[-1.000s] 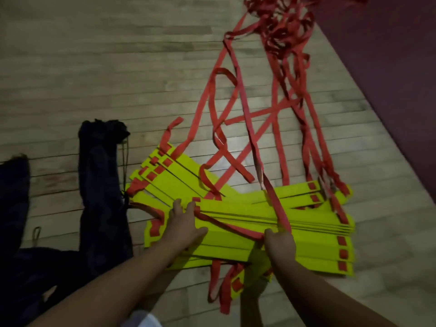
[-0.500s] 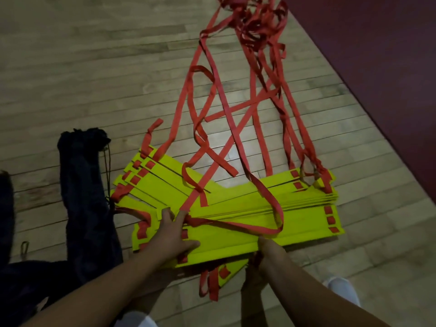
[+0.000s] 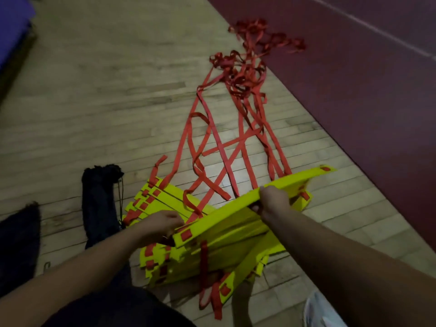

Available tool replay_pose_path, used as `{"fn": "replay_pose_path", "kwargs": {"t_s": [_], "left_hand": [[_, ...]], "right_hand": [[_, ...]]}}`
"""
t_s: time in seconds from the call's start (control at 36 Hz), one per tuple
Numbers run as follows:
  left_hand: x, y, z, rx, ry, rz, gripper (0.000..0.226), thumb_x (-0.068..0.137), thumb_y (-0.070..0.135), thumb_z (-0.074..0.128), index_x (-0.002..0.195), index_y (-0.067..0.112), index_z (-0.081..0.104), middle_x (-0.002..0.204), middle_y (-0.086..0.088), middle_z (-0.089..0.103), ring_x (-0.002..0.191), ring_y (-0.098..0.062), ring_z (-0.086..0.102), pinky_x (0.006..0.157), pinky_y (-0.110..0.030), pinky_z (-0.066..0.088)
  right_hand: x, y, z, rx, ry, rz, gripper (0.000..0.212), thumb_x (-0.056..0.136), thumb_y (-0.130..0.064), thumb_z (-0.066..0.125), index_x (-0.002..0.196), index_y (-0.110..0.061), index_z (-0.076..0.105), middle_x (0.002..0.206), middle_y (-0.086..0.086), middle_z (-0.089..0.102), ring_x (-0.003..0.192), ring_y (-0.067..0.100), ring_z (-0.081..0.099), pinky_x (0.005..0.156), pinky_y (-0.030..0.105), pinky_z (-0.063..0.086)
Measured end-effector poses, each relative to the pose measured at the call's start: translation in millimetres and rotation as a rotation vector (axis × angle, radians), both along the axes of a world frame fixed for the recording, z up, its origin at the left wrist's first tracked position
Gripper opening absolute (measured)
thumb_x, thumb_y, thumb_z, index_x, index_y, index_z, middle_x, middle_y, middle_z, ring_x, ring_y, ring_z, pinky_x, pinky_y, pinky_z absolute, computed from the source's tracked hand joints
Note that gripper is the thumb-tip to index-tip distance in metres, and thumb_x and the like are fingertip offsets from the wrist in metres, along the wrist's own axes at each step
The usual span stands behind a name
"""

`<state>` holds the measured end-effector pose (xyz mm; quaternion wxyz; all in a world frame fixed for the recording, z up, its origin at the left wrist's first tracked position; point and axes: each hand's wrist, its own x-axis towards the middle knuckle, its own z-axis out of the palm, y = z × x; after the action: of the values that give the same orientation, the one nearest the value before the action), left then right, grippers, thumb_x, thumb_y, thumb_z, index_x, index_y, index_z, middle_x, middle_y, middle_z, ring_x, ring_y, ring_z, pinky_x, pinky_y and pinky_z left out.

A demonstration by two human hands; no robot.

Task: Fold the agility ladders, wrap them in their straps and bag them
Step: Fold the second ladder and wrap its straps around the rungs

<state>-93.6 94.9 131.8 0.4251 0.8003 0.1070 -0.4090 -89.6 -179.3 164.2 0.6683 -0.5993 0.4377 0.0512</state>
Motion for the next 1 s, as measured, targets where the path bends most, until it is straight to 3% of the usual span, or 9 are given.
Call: {"fn": "replay_pose_path", "kwargs": {"t_s": [0.11, 0.36, 0.44, 0.58, 0.64, 0.72, 0.83, 0.89, 1.0], "left_hand": [[-0.7, -4.2, 67.5, -0.093, 0.103, 0.092, 0.032, 0.099, 0.042, 0.058, 0.103, 0.012, 0.065, 0.098, -0.003, 0.062, 0.059, -0.016, 0.055, 0.071, -0.039, 0.054], [8.0, -34.0, 184.6, 0.033, -0.182, -0.142, 0.041, 0.1, 0.042, 0.055, 0.113, 0.004, 0.064, 0.092, -0.012, 0.063, 0.07, -0.026, 0.061, 0.063, -0.033, 0.054], [6.1, -55.3, 207.2, -0.041, -0.214, -0.033, 0.046, 0.1, 0.04, 0.054, 0.122, 0.0, 0.058, 0.097, -0.015, 0.064, 0.071, -0.022, 0.062, 0.061, -0.027, 0.051], [4.6, -75.4, 197.8, -0.275, -0.192, 0.445, 0.086, 0.077, 0.077, 0.063, 0.128, 0.008, 0.057, 0.109, -0.01, 0.065, 0.091, -0.022, 0.063, 0.077, -0.033, 0.052], [0.1, -84.3, 193.3, -0.341, -0.168, 0.608, 0.113, 0.057, 0.095, 0.057, 0.14, 0.02, 0.052, 0.137, -0.011, 0.056, 0.123, -0.034, 0.055, 0.102, -0.047, 0.047], [-22.0, -91.1, 208.1, -0.437, -0.181, 0.704, 0.095, 0.081, 0.085, 0.039, 0.154, 0.024, 0.033, 0.159, -0.01, 0.033, 0.145, -0.035, 0.031, 0.119, -0.05, 0.027], [-20.8, -75.8, 205.5, -0.677, -0.042, 0.676, 0.122, 0.058, 0.097, 0.051, 0.152, 0.021, 0.04, 0.141, -0.012, 0.051, 0.125, -0.033, 0.052, 0.098, -0.051, 0.048], [-21.5, -74.3, 215.1, -0.89, -0.05, 0.681, 0.107, 0.066, 0.092, 0.053, 0.139, 0.014, 0.058, 0.145, -0.012, 0.052, 0.131, -0.036, 0.05, 0.105, -0.059, 0.042], [-19.6, -83.0, 237.0, -0.958, -0.228, 0.73, 0.056, 0.085, 0.058, 0.06, 0.109, 0.01, 0.074, 0.1, -0.017, 0.075, 0.085, -0.033, 0.074, 0.084, -0.051, 0.056]], "right_hand": [[17.2, 2.9, 75.7, 0.096, -0.102, 0.007, 0.017, 0.098, 0.008, 0.047, 0.083, 0.001, 0.053, 0.073, 0.02, 0.056, 0.06, 0.03, 0.059, 0.032, 0.027, 0.046], [23.1, 13.6, 222.8, 0.104, -0.372, 0.282, 0.013, 0.102, -0.002, 0.051, 0.089, -0.003, 0.051, 0.099, 0.023, 0.063, 0.088, 0.037, 0.067, 0.076, 0.052, 0.057], [10.5, 15.9, 267.5, 0.073, -0.449, 0.417, 0.014, 0.103, -0.006, 0.053, 0.089, -0.002, 0.053, 0.086, 0.017, 0.066, 0.072, 0.028, 0.069, 0.06, 0.04, 0.058], [-18.8, 17.1, 319.7, 0.094, -0.574, 0.643, 0.017, 0.105, -0.011, 0.052, 0.092, 0.001, 0.054, 0.051, 0.004, 0.062, 0.042, 0.012, 0.061, 0.042, 0.02, 0.048], [-26.9, 15.1, 331.7, 0.16, -0.626, 0.713, 0.027, 0.105, -0.014, 0.051, 0.104, 0.013, 0.054, 0.064, 0.012, 0.058, 0.057, 0.017, 0.059, 0.055, 0.024, 0.049], [-38.4, 8.8, 345.1, 0.277, -0.668, 0.78, 0.031, 0.105, -0.017, 0.048, 0.118, 0.011, 0.053, 0.078, 0.015, 0.059, 0.068, 0.021, 0.059, 0.062, 0.028, 0.052], [-44.2, -3.0, 352.0, 0.393, -0.729, 0.855, 0.019, 0.107, -0.017, 0.04, 0.111, -0.005, 0.055, 0.077, 0.007, 0.065, 0.061, 0.015, 0.064, 0.055, 0.025, 0.054], [-45.4, -8.2, 351.7, 0.394, -0.751, 0.868, 0.021, 0.107, -0.017, 0.039, 0.113, -0.005, 0.055, 0.076, 0.006, 0.063, 0.059, 0.015, 0.063, 0.053, 0.025, 0.053], [-41.1, -17.6, 340.7, 0.323, -0.75, 0.806, 0.02, 0.107, -0.015, 0.04, 0.109, -0.004, 0.056, 0.072, 0.008, 0.062, 0.055, 0.016, 0.062, 0.052, 0.026, 0.055]]}}
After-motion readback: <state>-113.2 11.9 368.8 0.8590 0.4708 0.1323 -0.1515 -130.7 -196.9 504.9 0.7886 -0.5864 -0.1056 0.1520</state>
